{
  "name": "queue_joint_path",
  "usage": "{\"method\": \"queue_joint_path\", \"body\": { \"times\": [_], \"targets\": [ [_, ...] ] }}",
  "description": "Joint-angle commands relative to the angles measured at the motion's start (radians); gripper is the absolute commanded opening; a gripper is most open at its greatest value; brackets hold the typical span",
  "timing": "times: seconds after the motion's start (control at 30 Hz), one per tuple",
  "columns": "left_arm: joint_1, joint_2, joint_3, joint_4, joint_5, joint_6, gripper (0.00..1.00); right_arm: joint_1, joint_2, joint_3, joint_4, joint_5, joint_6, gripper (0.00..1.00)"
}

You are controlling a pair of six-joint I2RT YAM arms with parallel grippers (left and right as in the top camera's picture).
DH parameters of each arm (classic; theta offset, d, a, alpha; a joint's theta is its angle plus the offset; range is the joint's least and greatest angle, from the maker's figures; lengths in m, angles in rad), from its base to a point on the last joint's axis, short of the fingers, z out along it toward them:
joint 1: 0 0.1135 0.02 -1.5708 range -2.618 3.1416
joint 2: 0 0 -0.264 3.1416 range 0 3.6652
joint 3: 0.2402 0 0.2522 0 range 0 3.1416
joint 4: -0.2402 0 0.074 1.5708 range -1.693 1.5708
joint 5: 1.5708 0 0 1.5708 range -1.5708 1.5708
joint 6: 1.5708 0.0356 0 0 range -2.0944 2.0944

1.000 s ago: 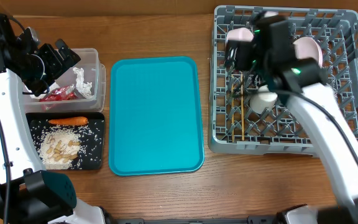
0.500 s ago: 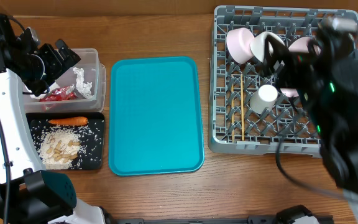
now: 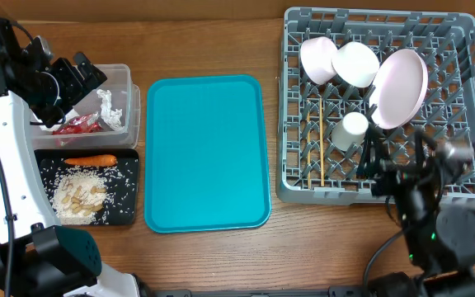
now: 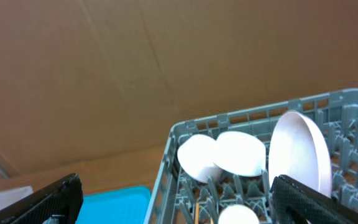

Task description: Sort waste into correct bins and load items into the dishwasher

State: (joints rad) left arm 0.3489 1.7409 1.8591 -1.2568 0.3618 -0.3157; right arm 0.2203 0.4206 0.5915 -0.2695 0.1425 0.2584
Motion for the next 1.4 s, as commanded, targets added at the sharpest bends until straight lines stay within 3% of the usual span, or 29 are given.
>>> {"method": "queue_joint_path", "body": {
  "times": [0.0, 0.37, 0.63, 1.03, 1.2, 1.37],
  "targets": [
    [-0.002, -0.020, 0.022, 0.001, -0.007, -0.013, 1.00, -0.029, -0.112, -0.121, 0.067, -0.071, 0.003, 1.00],
    [-0.002, -0.020, 0.022, 0.001, -0.007, -0.013, 1.00, -0.106, -0.360, -0.403, 0.246, -0.175, 0.004, 1.00],
    [-0.002, -0.020, 0.022, 0.001, -0.007, -0.013, 1.00, -0.131, -0.386, -0.528, 0.380, -0.190, 0.019, 1.00],
    [-0.002, -0.020, 0.022, 0.001, -0.007, -0.013, 1.00, -0.138, -0.418, -0.584, 0.322, -0.189, 0.020, 1.00],
    [-0.002, -0.020, 0.022, 0.001, -0.007, -0.013, 1.00, -0.138, -0.418, -0.584, 0.191, -0.189, -0.034, 1.00],
    [-0.002, -0.020, 0.022, 0.001, -0.007, -0.013, 1.00, -0.138, -0.418, -0.584, 0.188, -0.190, -0.120, 1.00]
  ]
}}
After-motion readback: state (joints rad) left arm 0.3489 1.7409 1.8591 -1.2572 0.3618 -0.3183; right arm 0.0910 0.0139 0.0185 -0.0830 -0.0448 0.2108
